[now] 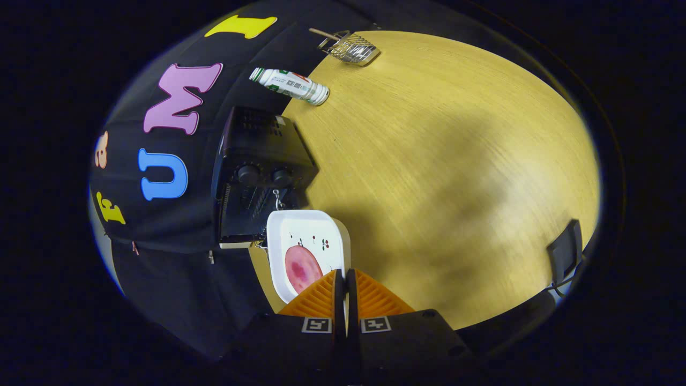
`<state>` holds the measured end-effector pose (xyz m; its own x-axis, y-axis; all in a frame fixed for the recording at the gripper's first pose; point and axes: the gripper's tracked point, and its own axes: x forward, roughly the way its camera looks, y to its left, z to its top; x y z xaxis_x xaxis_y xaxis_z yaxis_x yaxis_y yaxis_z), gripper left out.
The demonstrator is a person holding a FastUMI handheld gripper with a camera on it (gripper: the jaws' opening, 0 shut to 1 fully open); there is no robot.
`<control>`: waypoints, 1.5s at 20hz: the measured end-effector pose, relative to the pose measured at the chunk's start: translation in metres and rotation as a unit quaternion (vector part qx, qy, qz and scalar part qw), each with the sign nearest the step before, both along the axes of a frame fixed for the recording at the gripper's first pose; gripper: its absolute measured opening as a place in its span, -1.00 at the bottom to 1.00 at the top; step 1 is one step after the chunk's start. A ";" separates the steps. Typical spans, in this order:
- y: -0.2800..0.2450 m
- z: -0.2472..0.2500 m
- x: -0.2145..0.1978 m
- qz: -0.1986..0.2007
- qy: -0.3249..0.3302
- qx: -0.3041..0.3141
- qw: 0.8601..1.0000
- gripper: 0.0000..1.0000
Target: Open the toaster oven, put the food inside, and close the toaster oven door.
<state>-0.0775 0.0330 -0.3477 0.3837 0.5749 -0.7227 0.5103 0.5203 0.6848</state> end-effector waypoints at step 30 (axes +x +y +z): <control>0.217 -0.023 0.172 -0.365 0.062 -0.002 0.929 -0.89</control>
